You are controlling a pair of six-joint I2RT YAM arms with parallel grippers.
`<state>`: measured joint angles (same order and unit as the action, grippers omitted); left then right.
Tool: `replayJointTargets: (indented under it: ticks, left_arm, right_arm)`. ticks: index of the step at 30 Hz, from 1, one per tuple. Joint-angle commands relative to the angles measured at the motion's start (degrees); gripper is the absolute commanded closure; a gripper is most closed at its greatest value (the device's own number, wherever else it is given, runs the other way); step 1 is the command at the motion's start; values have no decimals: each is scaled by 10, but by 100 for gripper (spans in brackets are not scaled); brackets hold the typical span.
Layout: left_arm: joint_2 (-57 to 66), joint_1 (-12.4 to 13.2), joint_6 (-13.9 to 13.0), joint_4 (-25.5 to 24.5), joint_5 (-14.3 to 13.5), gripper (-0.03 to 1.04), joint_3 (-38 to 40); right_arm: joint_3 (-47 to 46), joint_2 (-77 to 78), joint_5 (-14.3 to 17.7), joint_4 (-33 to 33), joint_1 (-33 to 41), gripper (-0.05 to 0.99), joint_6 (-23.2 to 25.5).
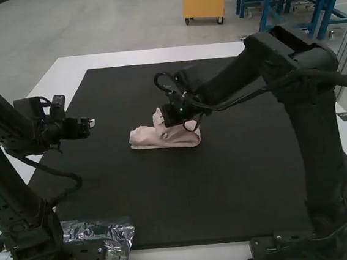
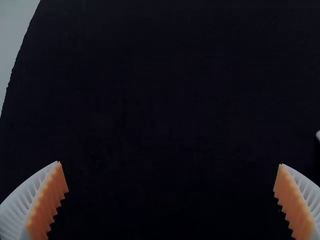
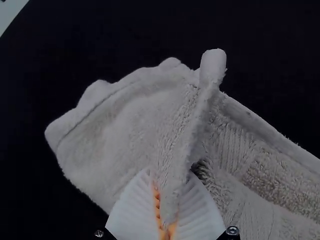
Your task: Fold the towel.
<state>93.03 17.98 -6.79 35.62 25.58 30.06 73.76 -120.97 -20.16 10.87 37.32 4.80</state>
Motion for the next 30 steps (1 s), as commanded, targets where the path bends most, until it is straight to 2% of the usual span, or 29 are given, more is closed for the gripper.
replayJointTargets:
  ticks: [1,3,5,7,10,13,15,16,18,20,24,30]
  left_arm:
    - [-19,-5,-6,6,10,4,-4]
    - [-20,-6,-6,5,10,4,-4]
    - [-23,-6,-6,6,10,4,-5]
    - [-29,-7,-5,6,10,4,-8]
    - [-37,-7,-4,6,12,4,-13]
    - [-45,-7,-3,6,12,4,-19]
    - [-51,-6,-4,6,12,4,-22]
    - [-52,-6,-5,6,12,4,-24]
    - [-55,-7,-5,6,12,4,-26]
    - [-58,-7,-5,6,12,4,-29]
    - [-61,-7,-5,5,12,4,-33]
    - [-62,-15,-6,6,11,4,-35]
  right_arm:
    - [39,-13,-3,4,22,95,16]
    - [54,-21,-7,4,31,95,22]
    - [68,-27,-12,5,43,82,33]
    - [80,-29,-19,5,51,63,36]
    - [95,-27,-35,11,56,48,49]
    - [106,-24,-37,18,56,43,61]
    - [106,-17,-37,20,53,45,62]
    - [104,-11,-40,20,50,58,62]
    - [91,6,-49,24,45,97,60]
    - [69,18,-60,42,35,96,58]
    - [30,21,-60,68,11,96,48]
    - [-40,21,-61,145,-18,96,39]
